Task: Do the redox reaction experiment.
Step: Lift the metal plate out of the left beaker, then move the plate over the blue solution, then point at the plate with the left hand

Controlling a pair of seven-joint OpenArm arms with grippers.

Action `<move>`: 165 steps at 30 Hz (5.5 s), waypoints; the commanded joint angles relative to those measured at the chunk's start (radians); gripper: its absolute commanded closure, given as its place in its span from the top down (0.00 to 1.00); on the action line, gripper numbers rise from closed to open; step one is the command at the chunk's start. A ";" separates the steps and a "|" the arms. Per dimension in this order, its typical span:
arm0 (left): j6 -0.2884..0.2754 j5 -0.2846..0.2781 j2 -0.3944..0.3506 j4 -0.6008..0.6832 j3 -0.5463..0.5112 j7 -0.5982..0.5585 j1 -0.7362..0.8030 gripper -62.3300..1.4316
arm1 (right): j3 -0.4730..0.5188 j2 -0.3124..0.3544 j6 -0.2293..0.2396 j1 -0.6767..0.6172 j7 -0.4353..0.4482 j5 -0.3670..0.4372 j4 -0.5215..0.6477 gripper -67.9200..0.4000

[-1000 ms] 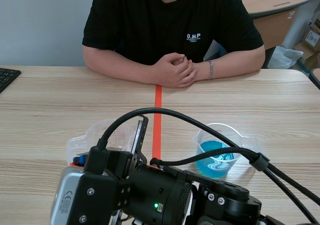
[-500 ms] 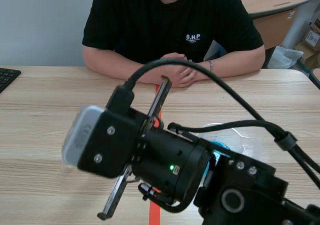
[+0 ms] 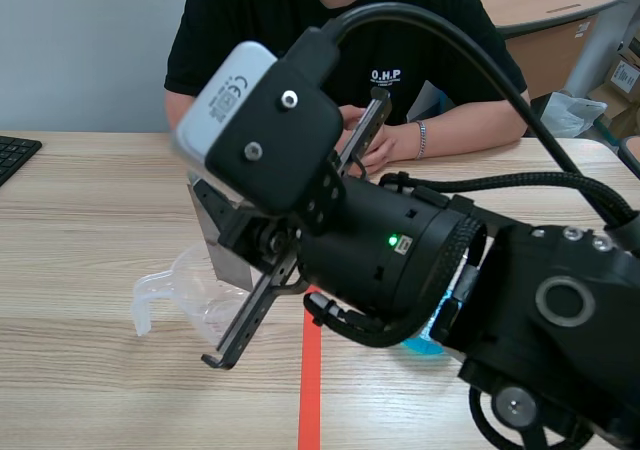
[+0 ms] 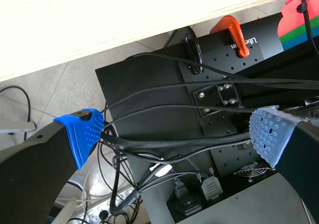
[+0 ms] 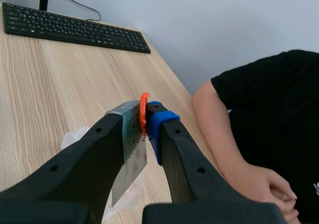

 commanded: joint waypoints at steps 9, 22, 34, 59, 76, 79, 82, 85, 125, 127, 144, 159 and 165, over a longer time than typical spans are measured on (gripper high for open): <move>-0.002 0.001 0.002 0.005 -0.006 -0.017 0.008 1.00 | 0.072 0.002 0.025 -0.002 -0.118 0.083 0.158 0.03; -0.002 0.001 0.002 0.005 -0.006 -0.017 0.008 1.00 | 0.229 0.040 0.092 -0.111 -0.175 0.083 0.345 0.03; -0.002 0.001 0.002 0.005 -0.006 -0.021 0.008 1.00 | 0.478 0.085 0.121 -0.237 -0.152 0.084 0.399 0.03; -0.002 0.004 -0.039 0.008 -0.006 -0.067 0.008 1.00 | 1.091 0.086 0.461 -0.628 0.184 0.214 0.399 0.03; -0.097 -0.021 -0.237 0.038 -0.006 -0.103 0.009 0.38 | 1.115 0.354 0.453 -0.678 0.244 0.267 0.396 0.03; -0.126 -0.031 -0.296 0.060 -0.006 -0.114 0.008 0.26 | 1.115 0.379 0.448 -0.684 0.244 0.272 0.394 0.03; -0.132 -0.051 -0.357 0.072 -0.006 -0.158 -0.003 0.15 | 1.115 0.405 0.424 -0.698 0.248 0.274 0.392 0.03; -0.143 -0.053 -0.410 0.073 -0.006 -0.159 -0.045 0.09 | 1.115 0.423 0.423 -0.700 0.256 0.274 0.381 0.03; -0.120 -0.087 -0.372 0.183 0.691 0.145 -1.121 0.09 | 1.115 0.434 0.423 -0.691 0.352 0.259 0.283 0.03; -0.112 -0.064 -0.328 0.173 0.718 0.170 -1.153 0.09 | 1.115 0.434 0.423 -0.691 0.352 0.259 0.283 0.03; -0.095 0.048 -0.026 -0.084 0.770 0.242 -1.319 0.09 | 1.115 0.434 0.423 -0.692 0.352 0.259 0.283 0.03; -0.094 0.099 0.107 -0.185 0.838 0.267 -1.355 0.09 | 1.115 0.434 0.423 -0.692 0.352 0.259 0.283 0.03; -0.084 0.103 0.125 -0.185 0.860 0.277 -1.366 0.09 | 1.115 0.434 0.423 -0.692 0.352 0.259 0.283 0.03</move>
